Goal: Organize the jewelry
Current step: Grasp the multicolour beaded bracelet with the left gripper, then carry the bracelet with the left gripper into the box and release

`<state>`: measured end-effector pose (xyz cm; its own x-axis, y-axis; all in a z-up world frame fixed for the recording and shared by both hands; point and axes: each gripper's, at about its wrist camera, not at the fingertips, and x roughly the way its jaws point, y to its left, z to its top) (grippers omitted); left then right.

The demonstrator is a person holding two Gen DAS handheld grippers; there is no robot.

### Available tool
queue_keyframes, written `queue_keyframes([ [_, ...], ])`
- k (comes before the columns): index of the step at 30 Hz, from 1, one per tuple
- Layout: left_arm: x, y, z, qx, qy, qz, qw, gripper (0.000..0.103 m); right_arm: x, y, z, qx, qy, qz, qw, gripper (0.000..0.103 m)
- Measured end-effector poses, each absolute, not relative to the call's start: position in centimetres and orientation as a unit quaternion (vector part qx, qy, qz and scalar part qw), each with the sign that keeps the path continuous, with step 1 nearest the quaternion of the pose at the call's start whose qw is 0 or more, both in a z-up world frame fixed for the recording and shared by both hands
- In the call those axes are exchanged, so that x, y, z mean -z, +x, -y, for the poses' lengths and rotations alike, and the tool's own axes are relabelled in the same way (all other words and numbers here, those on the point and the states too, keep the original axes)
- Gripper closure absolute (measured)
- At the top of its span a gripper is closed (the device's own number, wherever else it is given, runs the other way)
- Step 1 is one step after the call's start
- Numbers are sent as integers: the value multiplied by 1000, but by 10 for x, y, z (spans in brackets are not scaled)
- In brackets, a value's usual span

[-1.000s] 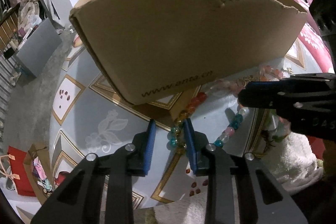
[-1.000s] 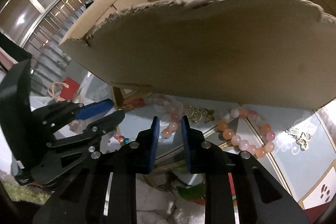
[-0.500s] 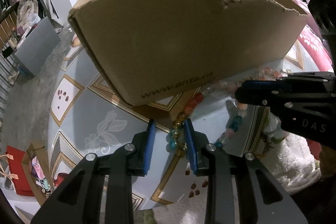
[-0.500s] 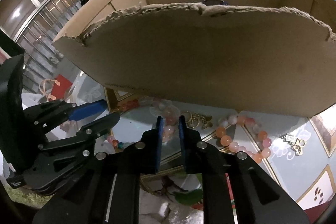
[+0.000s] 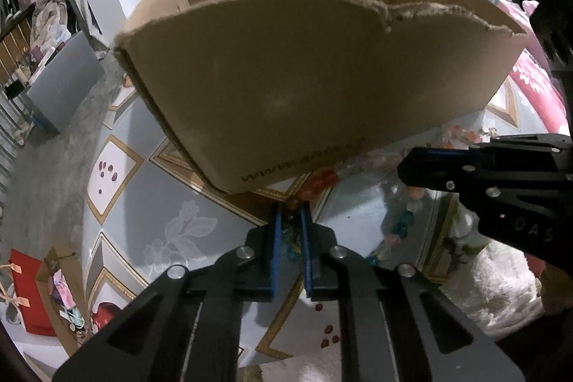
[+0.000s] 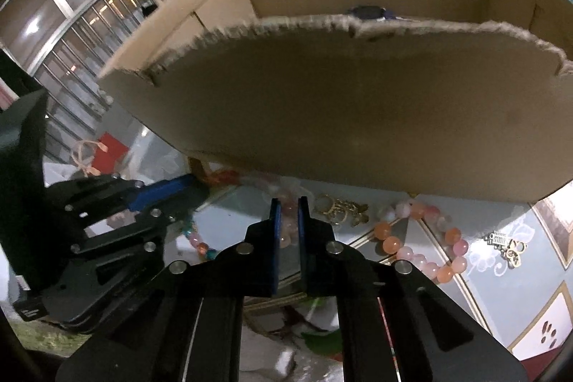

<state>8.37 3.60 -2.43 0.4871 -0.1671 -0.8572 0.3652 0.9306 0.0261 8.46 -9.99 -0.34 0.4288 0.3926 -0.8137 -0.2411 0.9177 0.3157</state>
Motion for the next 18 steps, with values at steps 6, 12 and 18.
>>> queue_keyframes([
  [6,5,76,-44,166,77,-471,863,94,-13,71,116,-197,87,-483,849,96],
  [12,-27,62,-54,176,48,-455,872,94,-41,61,116,-206,82,-453,864,96],
  [18,-80,47,-60,204,26,-410,889,94,-80,46,116,-220,70,-399,887,96],
])
